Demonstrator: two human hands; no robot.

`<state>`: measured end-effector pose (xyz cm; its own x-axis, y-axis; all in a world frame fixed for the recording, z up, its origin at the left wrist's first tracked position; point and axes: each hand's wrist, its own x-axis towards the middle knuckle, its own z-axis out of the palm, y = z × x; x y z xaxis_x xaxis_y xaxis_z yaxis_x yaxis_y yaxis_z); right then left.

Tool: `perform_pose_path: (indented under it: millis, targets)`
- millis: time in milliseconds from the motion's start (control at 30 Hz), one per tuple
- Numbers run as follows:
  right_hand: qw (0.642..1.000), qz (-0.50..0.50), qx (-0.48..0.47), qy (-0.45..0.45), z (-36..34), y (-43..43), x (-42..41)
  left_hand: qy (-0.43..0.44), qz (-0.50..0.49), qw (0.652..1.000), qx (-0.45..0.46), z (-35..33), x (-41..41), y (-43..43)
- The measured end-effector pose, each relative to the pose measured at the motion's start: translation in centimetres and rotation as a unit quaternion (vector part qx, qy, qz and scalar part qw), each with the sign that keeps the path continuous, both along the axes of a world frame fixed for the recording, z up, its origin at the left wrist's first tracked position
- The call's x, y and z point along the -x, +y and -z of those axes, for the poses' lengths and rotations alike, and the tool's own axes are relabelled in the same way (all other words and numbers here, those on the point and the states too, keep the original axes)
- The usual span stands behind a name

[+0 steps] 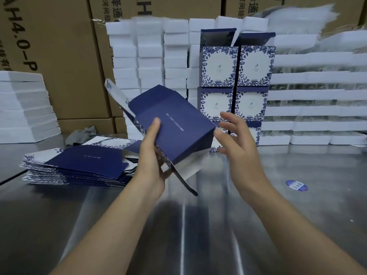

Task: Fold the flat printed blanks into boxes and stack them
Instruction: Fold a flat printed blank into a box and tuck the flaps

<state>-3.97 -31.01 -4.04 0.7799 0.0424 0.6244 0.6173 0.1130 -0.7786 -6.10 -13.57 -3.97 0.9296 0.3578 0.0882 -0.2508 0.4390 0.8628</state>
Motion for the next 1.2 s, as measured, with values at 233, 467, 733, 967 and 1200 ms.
perform_pose_path:
  millis: [233, 467, 733, 967, 1200]
  targets:
    - [0.986, 0.027, 0.137, -0.085, 0.9, -0.4, 0.5, -0.033, 0.146, 0.971, 0.186, 0.9, 0.0, 2.0]
    - [0.945, 0.029, 0.269, -0.186, 1.4, 1.7, 2.1, -0.015, 0.131, 0.967, 0.218, 1.2, 0.6, 2.9]
    - [0.955, 0.122, 0.139, -0.231, 2.0, 3.1, 2.2, 0.05, 0.083, 0.972, 0.212, 3.5, 0.9, 1.8]
    - [0.944, 0.127, 0.201, -0.227, 1.9, 2.8, 1.8, -0.033, 0.235, 0.939, 0.247, 2.1, 0.4, 0.8]
    - [0.923, 0.01, 0.319, -0.217, 1.4, 1.2, 1.3, -0.053, 0.246, 0.94, 0.229, 2.0, 0.5, 0.8]
